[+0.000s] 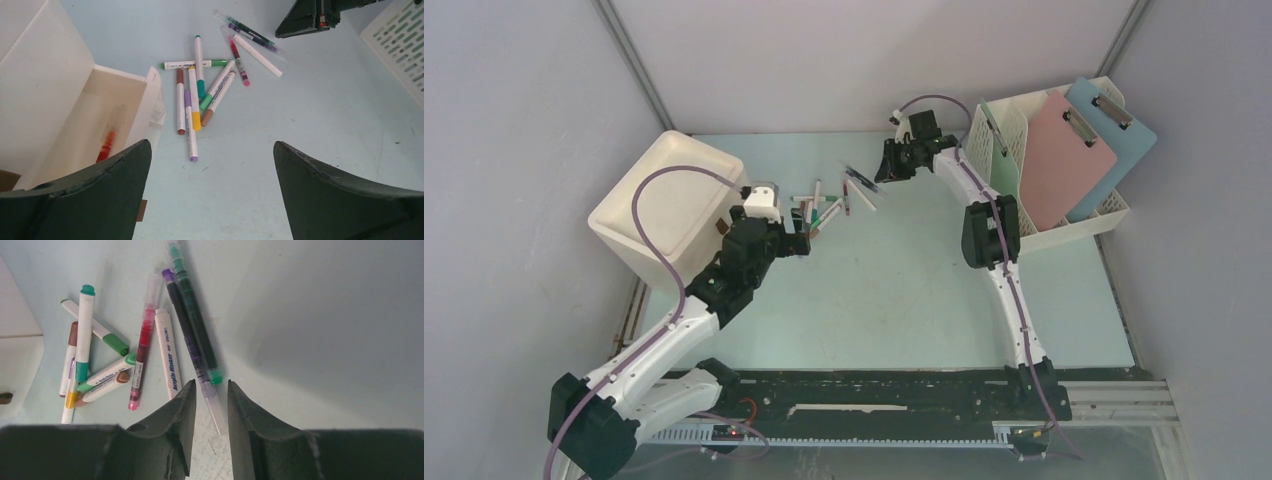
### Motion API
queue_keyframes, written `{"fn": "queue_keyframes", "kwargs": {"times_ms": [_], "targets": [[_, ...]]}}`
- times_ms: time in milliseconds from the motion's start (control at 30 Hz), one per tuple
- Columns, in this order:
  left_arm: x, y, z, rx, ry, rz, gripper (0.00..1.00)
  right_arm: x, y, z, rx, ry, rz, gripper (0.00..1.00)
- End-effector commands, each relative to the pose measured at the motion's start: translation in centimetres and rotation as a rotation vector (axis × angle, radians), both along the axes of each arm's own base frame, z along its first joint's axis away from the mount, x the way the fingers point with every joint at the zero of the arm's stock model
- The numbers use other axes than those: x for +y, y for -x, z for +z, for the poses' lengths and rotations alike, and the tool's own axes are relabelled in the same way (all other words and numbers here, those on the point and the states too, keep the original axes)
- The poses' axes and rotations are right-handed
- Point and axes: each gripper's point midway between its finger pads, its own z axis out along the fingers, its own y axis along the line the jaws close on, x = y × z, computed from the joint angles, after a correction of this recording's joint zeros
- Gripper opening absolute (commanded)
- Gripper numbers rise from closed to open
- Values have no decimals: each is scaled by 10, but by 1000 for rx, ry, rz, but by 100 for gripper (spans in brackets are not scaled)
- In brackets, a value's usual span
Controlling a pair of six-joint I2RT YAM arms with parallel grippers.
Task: Organize the desk
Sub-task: Pick up the stationery from the center of the board.
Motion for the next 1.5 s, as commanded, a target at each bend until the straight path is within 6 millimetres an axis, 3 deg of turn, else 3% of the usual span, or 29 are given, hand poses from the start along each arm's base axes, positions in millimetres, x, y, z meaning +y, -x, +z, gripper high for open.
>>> {"fn": "queue_keyframes", "kwargs": {"times_ms": [0, 367, 867, 1167, 1467], "targets": [[-11, -1, 18, -46, 95, -30, 100, 4, -9, 13, 2, -68, -29, 38], [-19, 1, 22, -55, 145, -64, 100, 5, 18, -15, 128, -76, 1, 36], [-38, 8, 10, -17, 234, -139, 100, 22, 66, -17, 108, 43, 149, 18], [-41, 13, 10, -10, 265, -154, 100, 12, 67, -19, 28, 189, 159, 18], [-43, 18, 5, -1, 292, -166, 100, -4, 68, -25, -72, 382, 199, 26]]}}
